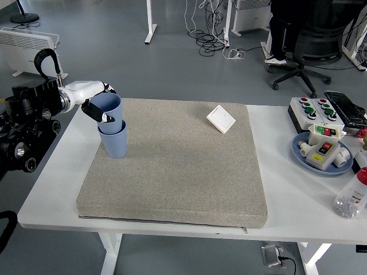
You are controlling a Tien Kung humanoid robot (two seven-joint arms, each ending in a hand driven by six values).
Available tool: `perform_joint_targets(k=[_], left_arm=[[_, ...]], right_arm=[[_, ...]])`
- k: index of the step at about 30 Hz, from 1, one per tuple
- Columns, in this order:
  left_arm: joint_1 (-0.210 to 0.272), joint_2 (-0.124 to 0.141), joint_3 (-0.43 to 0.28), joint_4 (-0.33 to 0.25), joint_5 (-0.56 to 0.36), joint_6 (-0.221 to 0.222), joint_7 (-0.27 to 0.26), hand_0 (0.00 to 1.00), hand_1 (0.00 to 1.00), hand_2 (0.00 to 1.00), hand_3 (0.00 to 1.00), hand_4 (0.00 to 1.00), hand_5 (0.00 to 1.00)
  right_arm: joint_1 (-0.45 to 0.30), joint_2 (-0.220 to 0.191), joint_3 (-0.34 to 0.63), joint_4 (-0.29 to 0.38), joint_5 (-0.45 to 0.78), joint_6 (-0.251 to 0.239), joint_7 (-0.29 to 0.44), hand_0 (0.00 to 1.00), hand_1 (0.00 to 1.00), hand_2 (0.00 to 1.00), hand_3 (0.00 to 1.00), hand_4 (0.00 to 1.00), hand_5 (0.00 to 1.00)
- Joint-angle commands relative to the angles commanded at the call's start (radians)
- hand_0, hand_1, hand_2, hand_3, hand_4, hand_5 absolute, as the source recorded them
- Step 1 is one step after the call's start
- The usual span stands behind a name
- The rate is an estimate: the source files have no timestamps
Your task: Push cup pick cup insert cup
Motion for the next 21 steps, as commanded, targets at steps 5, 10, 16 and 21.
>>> perform_joint_targets(k=[5,10,16,21], left_arm=[[0.001,-0.002,-0.005,0.010,-0.009,0.018,-0.017,0.749,0.837,0.981,0.942,0.916,0.488],[0.003,-0.003,-0.008,0.021,-0.010,0.021,-0.017,0.749,0.837,0.981,0.942,0.916,0.488],[0.004,-0.004,-0.013,0.030,0.004,0.033,-0.024,0.869,0.927,0.998,0.991,0.977,0.550],[0.009,-0.004,-0.018,0.021,-0.009,0.061,-0.030,0.905,0.959,0.998,0.998,0.995,0.567]], right_arm=[[0.001,-0.001,-0.001,0.000,-0.001,0.000,0.000,0.756,0.634,0.658,0.560,0.081,0.471],[0.001,-0.001,-0.002,0.000,0.000,0.000,0.000,0.756,0.634,0.658,0.560,0.081,0.471],[0.001,-0.001,-0.004,0.000,0.002,0.000,0.001,0.756,0.634,0.658,0.560,0.081,0.472],[0.002,0.000,-0.002,0.000,0.001,0.000,0.001,0.756,0.634,0.659,0.560,0.081,0.473]])
